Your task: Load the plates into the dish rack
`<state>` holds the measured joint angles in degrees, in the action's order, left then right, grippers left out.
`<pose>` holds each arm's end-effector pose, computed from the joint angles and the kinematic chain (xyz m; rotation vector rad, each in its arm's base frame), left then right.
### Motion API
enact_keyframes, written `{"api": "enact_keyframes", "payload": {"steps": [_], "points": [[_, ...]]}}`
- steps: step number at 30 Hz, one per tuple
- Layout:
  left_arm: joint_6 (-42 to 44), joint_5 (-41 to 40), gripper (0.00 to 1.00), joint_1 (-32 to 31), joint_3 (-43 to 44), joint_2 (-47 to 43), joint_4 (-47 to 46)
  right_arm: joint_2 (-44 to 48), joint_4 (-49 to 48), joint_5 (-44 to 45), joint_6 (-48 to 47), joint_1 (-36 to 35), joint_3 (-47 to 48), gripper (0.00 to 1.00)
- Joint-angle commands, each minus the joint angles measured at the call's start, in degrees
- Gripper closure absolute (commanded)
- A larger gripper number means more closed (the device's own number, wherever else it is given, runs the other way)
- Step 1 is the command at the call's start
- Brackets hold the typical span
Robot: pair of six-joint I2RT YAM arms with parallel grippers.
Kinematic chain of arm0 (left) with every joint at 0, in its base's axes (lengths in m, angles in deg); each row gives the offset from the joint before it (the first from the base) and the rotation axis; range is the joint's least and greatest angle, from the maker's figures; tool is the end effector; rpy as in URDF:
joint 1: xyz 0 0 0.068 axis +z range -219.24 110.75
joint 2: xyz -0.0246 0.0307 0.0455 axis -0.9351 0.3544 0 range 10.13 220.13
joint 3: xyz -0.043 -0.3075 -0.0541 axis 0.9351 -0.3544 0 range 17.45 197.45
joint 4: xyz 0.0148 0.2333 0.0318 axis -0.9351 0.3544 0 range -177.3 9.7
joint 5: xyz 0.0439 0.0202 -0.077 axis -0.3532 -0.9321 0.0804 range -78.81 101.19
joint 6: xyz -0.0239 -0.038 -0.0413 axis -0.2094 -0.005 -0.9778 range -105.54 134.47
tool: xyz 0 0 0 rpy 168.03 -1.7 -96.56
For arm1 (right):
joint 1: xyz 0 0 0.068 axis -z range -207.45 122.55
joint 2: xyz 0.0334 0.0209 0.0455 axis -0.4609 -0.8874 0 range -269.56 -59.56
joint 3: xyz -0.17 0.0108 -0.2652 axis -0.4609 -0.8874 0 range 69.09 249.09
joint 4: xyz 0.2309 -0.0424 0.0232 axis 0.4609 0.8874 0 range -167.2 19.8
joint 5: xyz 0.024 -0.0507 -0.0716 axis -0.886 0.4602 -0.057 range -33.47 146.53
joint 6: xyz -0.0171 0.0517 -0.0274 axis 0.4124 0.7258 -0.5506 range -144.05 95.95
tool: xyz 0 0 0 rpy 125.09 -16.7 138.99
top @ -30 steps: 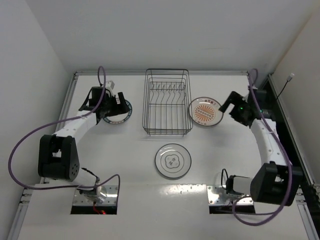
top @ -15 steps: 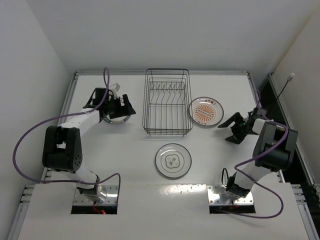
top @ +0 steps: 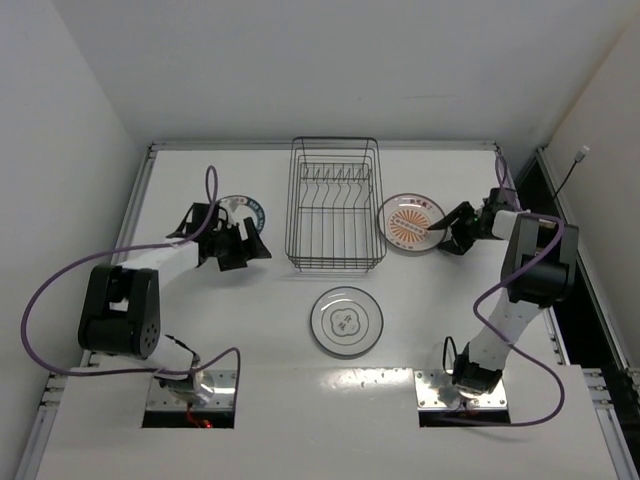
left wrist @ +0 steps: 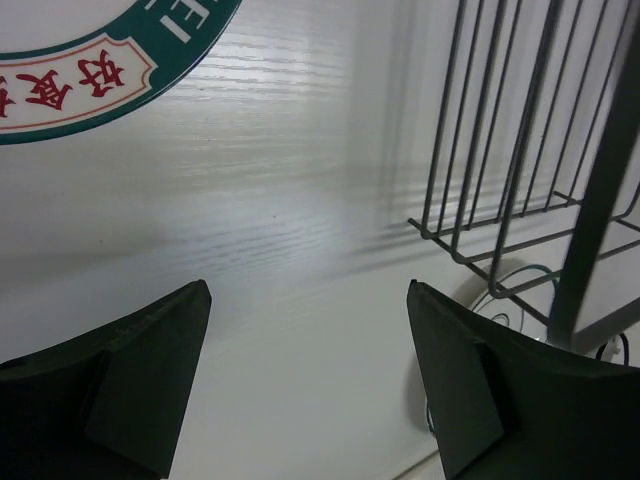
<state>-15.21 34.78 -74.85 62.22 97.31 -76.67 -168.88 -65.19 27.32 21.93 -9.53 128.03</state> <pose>0.2725 -0.0450 0.2258 -0.3569 2.5260 -0.7644 0.3489 -0.0894 0.1737 1.2715 2.3632 0.8365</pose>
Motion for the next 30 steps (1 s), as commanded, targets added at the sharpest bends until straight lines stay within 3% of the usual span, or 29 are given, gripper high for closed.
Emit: {"api": "enact_keyframes", "payload": {"steps": [1, 6, 7, 9, 12, 15, 20, 23, 30], "points": [[-5.4, -1.2, 0.23, -1.7, 0.7, -3.6, 1.0, -3.9, -1.7, -1.1, 2.9, -1.9, 3.9, 0.61], [-4.6, -0.4, 0.23, -2.8, 5.9, -2.2, 7.0, -5.7, -1.1, -0.6, 2.4, -3.0, 3.9, 0.8], [-3.6, -1.6, 0.23, -2.8, 6.9, -1.6, 8.2, -5.7, -1.1, -0.6, 1.7, -3.0, 3.9, 0.92], [-0.7, -4.3, 0.23, -2.8, 10.2, -1.6, 12.1, -3.7, 0.1, 1.2, 0.6, -3.0, 3.9, 1.0], [2.1, -10.0, 0.23, -2.8, 13.3, -1.0, 15.4, 4.1, 3.7, 7.1, -2.9, -2.4, 3.9, 1.0], [2.1, -10.6, 0.23, -1.8, 14.0, -1.0, 16.6, 10.5, 8.3, 14.8, -4.9, -2.4, 6.6, 1.0], [1.5, -11.2, 0.23, -0.6, 14.0, -1.0, 16.6, 20.0, 14.6, 25.7, -8.0, -6.0, 17.6, 1.0], [1.5, -14.6, 0.23, -0.1, 14.0, -1.0, 17.2, 20.5, 18.3, 30.0, -9.8, -9.7, 26.3, 1.0], [2.1, -20.0, 0.23, 1.7, 12.2, -1.0, 17.3, 9.2, 28.7, 39.3, -14.8, -20.8, 49.7, 1.0]]}}
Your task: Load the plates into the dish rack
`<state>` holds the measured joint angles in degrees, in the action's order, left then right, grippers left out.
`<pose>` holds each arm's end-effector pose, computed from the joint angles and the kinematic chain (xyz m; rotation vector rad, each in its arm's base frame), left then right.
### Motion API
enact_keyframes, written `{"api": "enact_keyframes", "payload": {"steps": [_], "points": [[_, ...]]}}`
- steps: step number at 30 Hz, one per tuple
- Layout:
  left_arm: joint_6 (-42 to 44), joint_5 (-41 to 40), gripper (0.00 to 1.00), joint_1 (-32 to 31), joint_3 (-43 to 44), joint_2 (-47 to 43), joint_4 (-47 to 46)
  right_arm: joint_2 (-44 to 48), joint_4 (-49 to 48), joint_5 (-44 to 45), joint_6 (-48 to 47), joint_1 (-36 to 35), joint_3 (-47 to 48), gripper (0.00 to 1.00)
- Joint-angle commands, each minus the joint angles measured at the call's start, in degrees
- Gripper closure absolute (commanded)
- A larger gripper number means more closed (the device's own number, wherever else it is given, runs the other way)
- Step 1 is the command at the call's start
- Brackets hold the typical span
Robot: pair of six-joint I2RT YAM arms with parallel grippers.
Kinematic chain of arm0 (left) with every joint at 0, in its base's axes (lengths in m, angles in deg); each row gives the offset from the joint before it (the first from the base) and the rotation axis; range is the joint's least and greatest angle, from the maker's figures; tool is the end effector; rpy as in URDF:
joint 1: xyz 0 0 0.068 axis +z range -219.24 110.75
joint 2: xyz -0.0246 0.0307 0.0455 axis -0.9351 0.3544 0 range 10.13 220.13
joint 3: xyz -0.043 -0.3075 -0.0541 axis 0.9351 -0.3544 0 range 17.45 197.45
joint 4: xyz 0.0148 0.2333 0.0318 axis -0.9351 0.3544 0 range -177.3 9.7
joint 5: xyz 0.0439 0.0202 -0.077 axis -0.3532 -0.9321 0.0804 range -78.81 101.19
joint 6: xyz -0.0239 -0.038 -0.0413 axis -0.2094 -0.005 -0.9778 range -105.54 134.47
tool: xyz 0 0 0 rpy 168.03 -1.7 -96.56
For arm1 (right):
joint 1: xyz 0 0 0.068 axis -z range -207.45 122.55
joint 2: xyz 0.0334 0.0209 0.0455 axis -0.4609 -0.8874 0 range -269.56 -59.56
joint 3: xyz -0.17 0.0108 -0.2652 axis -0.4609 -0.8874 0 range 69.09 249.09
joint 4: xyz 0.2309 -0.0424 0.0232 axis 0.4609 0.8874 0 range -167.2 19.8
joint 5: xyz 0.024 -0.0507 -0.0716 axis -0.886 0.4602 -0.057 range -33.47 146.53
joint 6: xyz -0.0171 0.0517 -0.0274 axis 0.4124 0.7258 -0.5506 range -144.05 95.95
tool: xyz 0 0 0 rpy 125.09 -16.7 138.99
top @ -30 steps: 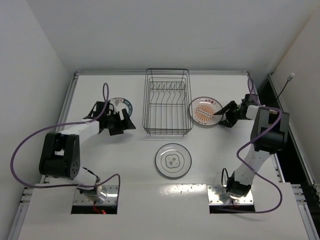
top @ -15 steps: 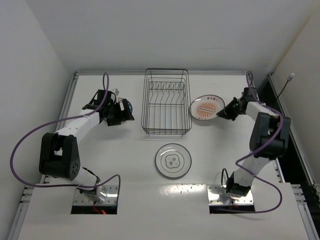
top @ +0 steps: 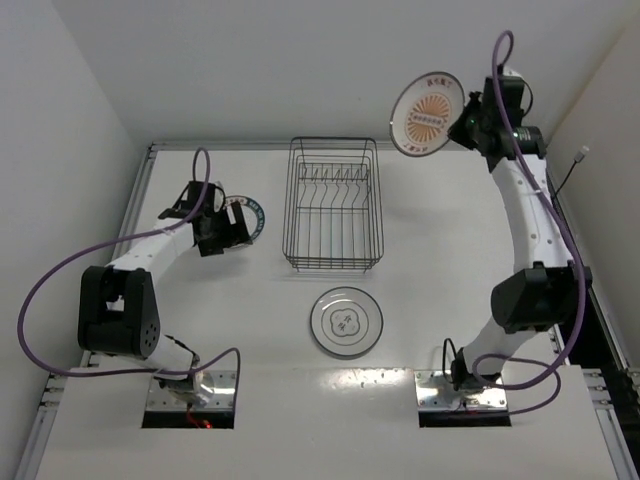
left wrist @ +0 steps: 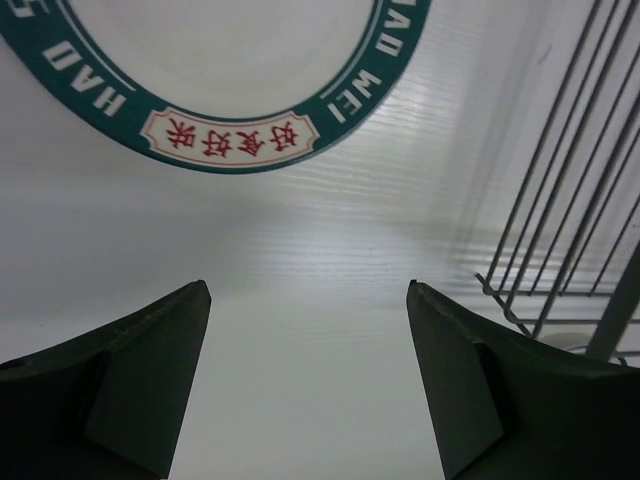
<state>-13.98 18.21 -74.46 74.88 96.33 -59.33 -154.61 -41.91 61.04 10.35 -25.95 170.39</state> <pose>0.2829 -0.0313 0.2686 -0.4759 2.5517 -0.3770 0.3610 -0.0130 0.4453 0.6890 1.9703 0.2689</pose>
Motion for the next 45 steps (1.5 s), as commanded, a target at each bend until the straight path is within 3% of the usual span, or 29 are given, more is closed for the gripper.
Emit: {"api": "enact_keyframes", "payload": {"steps": [1, 6, 13, 24, 45], "points": [[0.8, -3.4, 0.23, 2.0, -1.8, -0.6, -0.9, -7.0, 6.8, 7.2, -4.0, -5.5, 9.6, 1.0], [0.8, -2.9, 0.23, 3.5, -2.9, -0.6, -0.9, -17.3, 13.4, 12.6, -4.5, -11.6, 20.3, 1.0], [0.8, 0.1, 0.23, 4.7, -2.9, -2.3, 1.1, -24.3, 17.4, 18.1, -4.5, -16.3, 25.6, 1.0], [1.4, -0.3, 0.23, 5.7, -1.8, -2.9, 4.2, -22.5, 17.5, 25.3, -5.0, -18.7, 24.8, 1.0], [1.9, -3.7, 0.22, 7.3, -0.7, -3.4, 5.3, -24.6, 20.1, 27.8, -5.6, -20.8, 27.0, 1.0]]}}
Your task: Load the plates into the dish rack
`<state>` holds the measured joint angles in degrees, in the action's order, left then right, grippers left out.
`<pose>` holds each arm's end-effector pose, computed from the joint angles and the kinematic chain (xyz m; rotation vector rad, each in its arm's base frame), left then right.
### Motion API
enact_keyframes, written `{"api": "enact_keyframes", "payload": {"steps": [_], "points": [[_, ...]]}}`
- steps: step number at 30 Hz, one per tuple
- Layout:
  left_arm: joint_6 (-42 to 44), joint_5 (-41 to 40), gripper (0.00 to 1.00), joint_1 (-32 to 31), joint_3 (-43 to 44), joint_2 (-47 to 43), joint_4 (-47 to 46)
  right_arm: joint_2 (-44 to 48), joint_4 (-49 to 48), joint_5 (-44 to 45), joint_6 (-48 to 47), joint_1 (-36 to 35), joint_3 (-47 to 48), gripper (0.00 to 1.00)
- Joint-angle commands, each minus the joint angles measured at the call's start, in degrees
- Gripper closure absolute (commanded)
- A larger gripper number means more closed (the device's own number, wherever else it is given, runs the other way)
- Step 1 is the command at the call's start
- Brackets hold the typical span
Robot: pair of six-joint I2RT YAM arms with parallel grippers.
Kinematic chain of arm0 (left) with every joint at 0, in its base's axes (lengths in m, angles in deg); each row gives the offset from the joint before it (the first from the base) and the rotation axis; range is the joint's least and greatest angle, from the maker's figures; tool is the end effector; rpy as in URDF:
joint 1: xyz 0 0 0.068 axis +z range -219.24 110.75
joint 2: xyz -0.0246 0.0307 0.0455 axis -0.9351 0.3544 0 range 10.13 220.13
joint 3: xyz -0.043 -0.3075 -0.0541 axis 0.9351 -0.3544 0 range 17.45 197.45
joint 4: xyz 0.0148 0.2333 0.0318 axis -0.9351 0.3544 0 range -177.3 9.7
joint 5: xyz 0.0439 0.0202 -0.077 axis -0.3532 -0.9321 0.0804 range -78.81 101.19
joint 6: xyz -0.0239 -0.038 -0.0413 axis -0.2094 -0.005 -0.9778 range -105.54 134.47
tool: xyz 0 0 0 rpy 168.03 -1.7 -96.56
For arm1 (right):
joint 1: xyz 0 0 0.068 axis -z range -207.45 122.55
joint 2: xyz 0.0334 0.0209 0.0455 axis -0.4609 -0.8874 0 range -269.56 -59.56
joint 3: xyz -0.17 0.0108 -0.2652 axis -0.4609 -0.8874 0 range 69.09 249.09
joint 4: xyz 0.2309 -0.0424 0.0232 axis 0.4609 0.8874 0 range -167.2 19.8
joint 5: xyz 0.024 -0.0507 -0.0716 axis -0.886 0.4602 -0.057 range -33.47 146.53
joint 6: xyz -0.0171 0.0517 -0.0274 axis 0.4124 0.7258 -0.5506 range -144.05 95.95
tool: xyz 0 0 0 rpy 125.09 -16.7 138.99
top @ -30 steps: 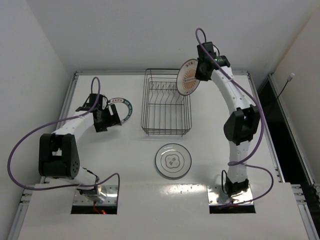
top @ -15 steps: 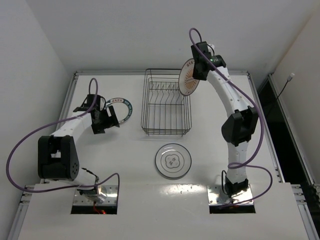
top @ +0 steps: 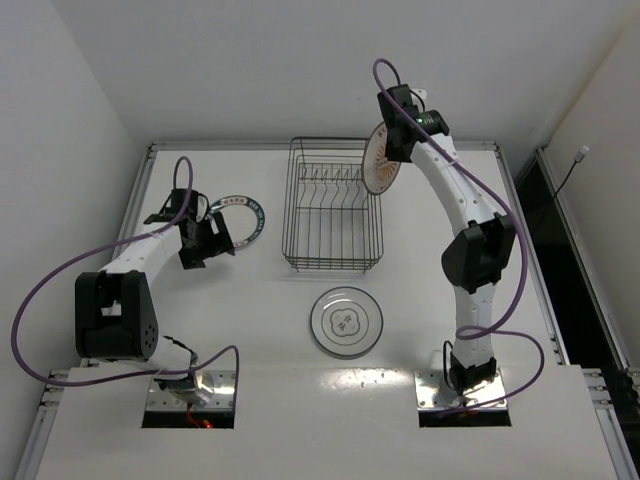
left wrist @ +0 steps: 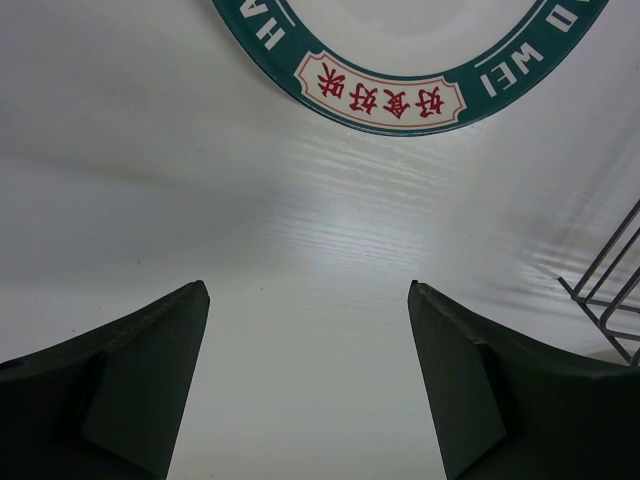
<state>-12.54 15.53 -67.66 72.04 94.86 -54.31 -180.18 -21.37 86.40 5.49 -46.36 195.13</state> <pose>0.2640 0.0039 0.2559 -0.6407 2.6131 -0.2411 0.4424 0.1276 0.3710 0.4332 2.2719 -0.2201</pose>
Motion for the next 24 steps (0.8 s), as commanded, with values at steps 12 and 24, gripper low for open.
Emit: {"api": "enact_keyframes", "payload": {"steps": [12, 24], "points": [[-0.1, 0.6, 0.22, 0.5, 2.1, -0.3, -0.8, -1.8, -1.0, -5.2, 0.4, -4.0, 1.7, 1.0], [-1.2, 2.0, 0.22, 1.6, 2.1, 1.7, -3.4, -0.3, -0.2, -12.2, -0.1, -5.3, -2.3, 0.91]]}}
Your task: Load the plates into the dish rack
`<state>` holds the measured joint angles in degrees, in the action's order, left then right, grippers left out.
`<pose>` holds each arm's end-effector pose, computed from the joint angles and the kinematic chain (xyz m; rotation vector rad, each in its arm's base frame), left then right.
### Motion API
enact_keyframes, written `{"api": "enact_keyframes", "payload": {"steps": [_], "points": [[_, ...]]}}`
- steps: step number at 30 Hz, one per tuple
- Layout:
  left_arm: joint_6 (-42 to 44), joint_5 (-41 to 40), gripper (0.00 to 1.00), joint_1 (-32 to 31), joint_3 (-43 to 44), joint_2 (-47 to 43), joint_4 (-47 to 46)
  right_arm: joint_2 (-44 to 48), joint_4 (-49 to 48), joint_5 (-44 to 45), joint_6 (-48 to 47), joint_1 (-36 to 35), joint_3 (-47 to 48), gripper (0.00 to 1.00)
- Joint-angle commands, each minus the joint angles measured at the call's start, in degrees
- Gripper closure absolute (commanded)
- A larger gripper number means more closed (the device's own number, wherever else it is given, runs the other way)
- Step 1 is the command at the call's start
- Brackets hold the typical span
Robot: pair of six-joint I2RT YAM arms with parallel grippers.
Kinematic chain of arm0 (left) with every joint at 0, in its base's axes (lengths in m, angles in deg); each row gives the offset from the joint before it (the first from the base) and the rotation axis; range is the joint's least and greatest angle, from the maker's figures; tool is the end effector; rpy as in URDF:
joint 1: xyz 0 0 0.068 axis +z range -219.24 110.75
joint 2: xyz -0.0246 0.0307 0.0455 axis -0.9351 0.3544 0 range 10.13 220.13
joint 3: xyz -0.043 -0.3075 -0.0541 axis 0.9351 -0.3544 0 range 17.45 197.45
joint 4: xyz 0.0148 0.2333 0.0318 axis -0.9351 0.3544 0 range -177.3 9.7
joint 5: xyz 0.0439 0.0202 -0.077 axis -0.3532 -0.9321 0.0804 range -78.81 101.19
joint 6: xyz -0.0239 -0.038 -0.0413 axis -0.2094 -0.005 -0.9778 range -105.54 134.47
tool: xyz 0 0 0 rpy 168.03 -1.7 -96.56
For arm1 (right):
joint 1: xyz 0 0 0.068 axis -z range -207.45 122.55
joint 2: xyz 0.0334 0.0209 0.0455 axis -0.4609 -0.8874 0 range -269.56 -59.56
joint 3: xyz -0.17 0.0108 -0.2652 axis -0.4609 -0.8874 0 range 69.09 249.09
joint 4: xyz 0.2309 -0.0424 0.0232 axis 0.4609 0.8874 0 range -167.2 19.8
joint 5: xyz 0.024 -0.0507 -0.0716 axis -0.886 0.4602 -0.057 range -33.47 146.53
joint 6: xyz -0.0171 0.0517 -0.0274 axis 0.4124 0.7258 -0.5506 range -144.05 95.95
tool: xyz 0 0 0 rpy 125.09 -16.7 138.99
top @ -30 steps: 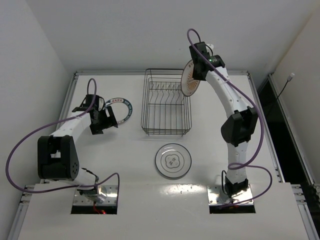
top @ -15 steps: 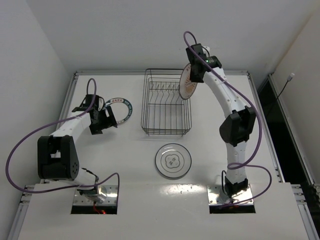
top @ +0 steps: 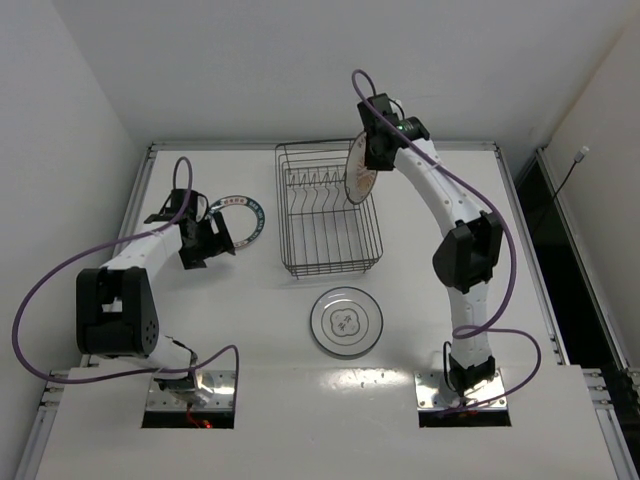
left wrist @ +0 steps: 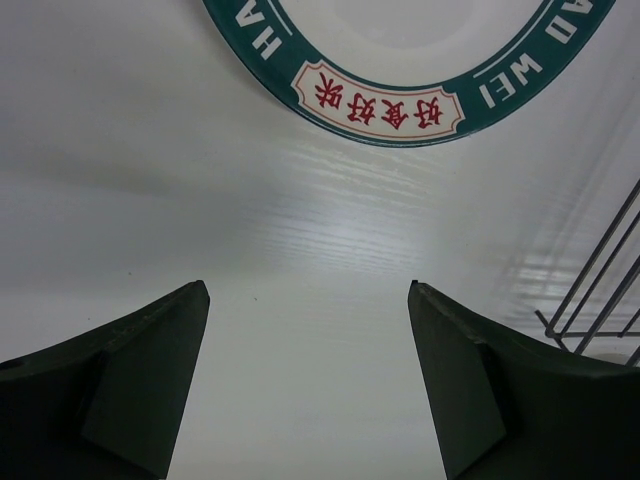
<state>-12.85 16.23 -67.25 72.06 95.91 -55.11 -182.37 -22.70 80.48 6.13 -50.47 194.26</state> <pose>0.2680 0.0054 0.2523 -0.6548 2.6149 -0.2558 0.4421 0.1678 0.3497 0.3203 2.3570 -0.0857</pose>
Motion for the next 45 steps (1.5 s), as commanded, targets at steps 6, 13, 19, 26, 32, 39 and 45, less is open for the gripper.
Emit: {"api": "enact_keyframes", "payload": {"steps": [6, 13, 19, 26, 32, 39, 45], "points": [[-2.7, 5.1, 0.22, 1.7, 3.1, 4.7, -5.7, 2.5, 1.7, -9.5, -2.6, -0.5, 1.4, 0.82], [-3.2, 7.7, 0.22, 4.2, 5.6, 8.8, -7.5, 4.7, 2.4, -10.8, -4.5, -0.5, 1.4, 0.8], [-3.7, 9.1, 0.22, 7.1, 7.4, 11.1, -8.6, 10.3, 3.0, -10.8, -5.7, -0.5, 0.3, 0.8], [-6.1, 13.8, 0.22, 9.4, 8.6, 15.3, -14.0, 17.2, 3.5, -12.1, -6.2, -0.5, -3.6, 0.8], [-9.7, 19.0, 0.22, 11.7, 8.0, 18.5, -20.4, 26.2, 0.9, -12.1, -6.7, 0.0, -14.4, 0.8], [-13.3, 23.3, 0.47, 13.6, 6.8, 22.6, -26.1, 31.8, -1.2, -11.6, -6.7, 1.1, -24.8, 0.8], [-12.1, 22.7, 0.63, 14.2, 6.3, 23.7, -25.5, 33.1, -1.2, -11.0, -6.7, 3.3, -25.5, 0.8]]}}
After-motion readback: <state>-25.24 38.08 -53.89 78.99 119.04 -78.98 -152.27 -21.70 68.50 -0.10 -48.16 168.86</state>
